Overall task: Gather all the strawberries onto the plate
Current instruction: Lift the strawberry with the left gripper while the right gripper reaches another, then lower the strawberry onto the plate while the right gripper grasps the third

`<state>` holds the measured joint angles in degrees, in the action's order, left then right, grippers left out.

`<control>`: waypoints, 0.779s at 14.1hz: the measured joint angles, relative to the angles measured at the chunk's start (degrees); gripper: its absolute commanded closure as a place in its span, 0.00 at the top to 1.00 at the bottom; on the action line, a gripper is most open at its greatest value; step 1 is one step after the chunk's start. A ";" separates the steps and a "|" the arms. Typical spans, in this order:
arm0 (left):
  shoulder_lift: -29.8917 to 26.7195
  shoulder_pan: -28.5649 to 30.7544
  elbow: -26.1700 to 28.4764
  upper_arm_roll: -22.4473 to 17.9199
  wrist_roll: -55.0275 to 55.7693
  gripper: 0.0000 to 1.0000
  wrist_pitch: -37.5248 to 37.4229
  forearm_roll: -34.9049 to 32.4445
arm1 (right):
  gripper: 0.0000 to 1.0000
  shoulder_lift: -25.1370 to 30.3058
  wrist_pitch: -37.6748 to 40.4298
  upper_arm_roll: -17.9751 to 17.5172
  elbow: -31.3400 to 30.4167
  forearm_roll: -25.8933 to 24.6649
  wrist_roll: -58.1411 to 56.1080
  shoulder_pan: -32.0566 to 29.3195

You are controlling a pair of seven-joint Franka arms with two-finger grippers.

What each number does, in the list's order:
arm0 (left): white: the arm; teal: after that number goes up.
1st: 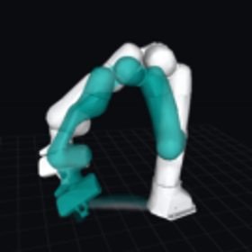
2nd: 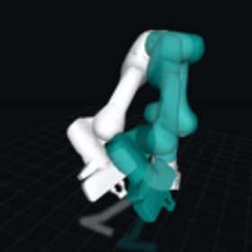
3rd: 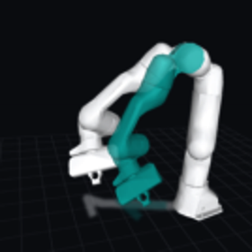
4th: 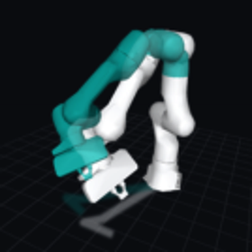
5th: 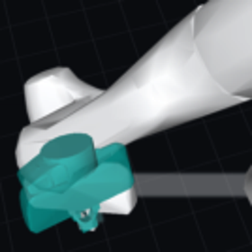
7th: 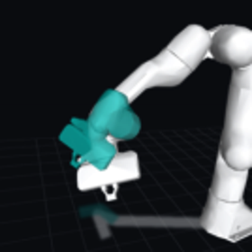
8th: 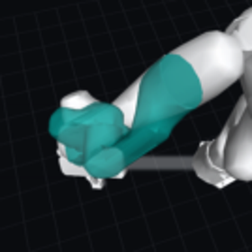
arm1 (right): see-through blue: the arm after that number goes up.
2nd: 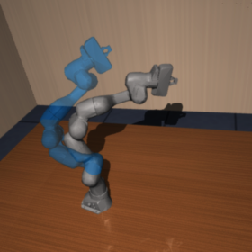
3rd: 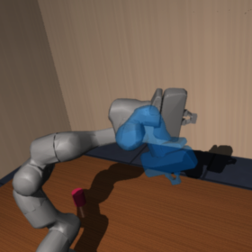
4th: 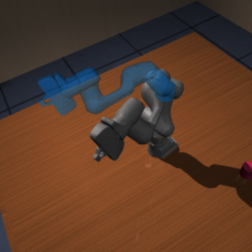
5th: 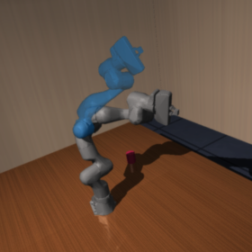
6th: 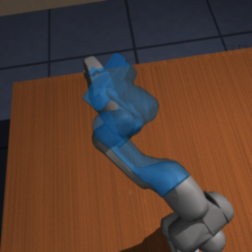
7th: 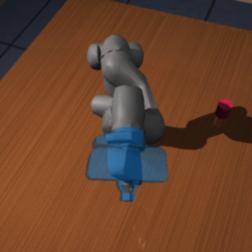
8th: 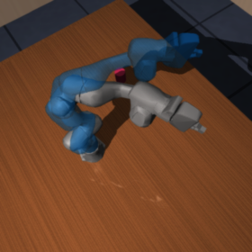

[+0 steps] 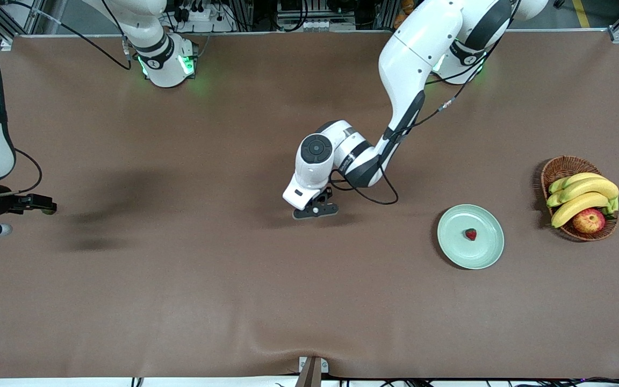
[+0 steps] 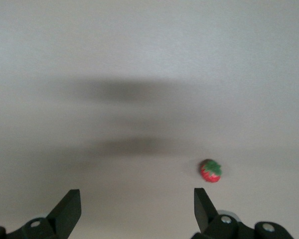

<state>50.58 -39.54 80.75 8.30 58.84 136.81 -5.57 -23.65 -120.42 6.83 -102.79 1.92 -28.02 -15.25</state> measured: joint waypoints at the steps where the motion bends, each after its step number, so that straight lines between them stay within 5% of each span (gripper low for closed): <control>1: -0.11 0.10 -0.56 -0.05 0.92 0.00 0.03 0.00 | 1.00 0.00 -2.77 0.17 -1.96 0.00 -1.06 -0.57; 5: -2.30 1.02 -1.48 -0.32 1.82 0.00 -0.62 0.00 | 1.00 -1.30 -10.15 1.16 -4.27 -0.05 -6.96 -2.07; 11: -10.36 5.79 -1.61 -0.24 1.83 0.00 -11.44 0.08 | 0.94 -6.98 -17.67 1.63 -4.79 -0.05 -12.88 -6.29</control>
<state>40.22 -33.74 79.14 8.07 60.67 125.37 -5.48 -30.62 -138.09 8.47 -107.58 1.87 -40.90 -21.55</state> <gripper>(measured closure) 0.683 0.000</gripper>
